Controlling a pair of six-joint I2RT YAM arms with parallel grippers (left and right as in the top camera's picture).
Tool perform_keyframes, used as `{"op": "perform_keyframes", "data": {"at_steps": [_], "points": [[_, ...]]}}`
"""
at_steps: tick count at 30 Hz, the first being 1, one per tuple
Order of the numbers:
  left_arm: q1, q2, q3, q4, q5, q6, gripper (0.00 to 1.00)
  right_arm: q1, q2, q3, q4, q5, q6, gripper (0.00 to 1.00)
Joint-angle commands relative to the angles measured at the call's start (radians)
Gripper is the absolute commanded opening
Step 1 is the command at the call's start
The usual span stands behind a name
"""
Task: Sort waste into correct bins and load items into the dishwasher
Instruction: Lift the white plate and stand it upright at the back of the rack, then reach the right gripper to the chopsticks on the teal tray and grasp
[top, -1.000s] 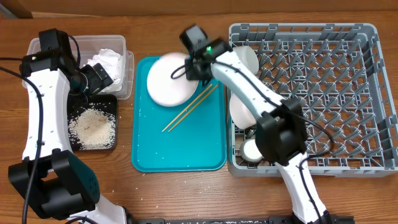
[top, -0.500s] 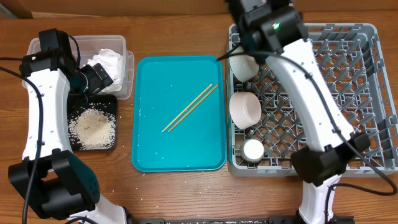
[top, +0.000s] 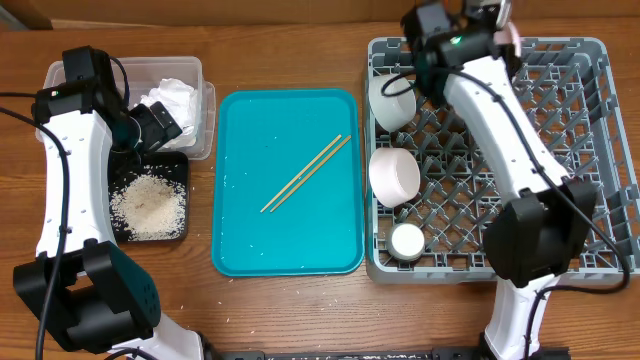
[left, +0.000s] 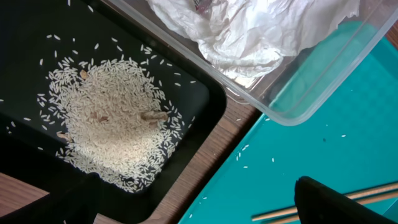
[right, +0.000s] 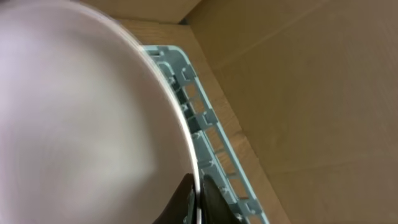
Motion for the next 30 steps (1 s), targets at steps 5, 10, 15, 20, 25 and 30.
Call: {"op": "perform_keyframes", "data": {"at_steps": [5, 10, 15, 20, 25, 30], "points": [[-0.003, -0.018, -0.003, 0.0, 0.007, 0.016, 1.0, 0.02, -0.005, -0.081, 0.08, 0.076, 0.008, 0.04], [-0.003, -0.018, -0.003, 0.0, 0.007, 0.016, 1.0, 0.028, -0.005, -0.08, 0.111, 0.148, 0.005, 0.04], [-0.003, -0.018, -0.003, 0.0, 0.007, 0.016, 1.0, 0.071, -0.005, -0.08, 0.113, 0.064, 0.005, 0.04], [-0.003, -0.018, -0.003, 0.0, 0.007, 0.016, 1.0, 0.101, -0.005, -0.08, 0.124, -0.026, 0.005, 0.28], [-0.003, -0.018, -0.003, 0.0, 0.007, 0.016, 1.0, 0.096, -0.008, -0.078, 0.15, -0.114, 0.005, 0.69], [-0.003, -0.018, -0.003, 0.0, 0.007, 0.016, 1.0, 0.097, -0.044, -0.006, 0.141, -0.237, -0.082, 0.81]]}}
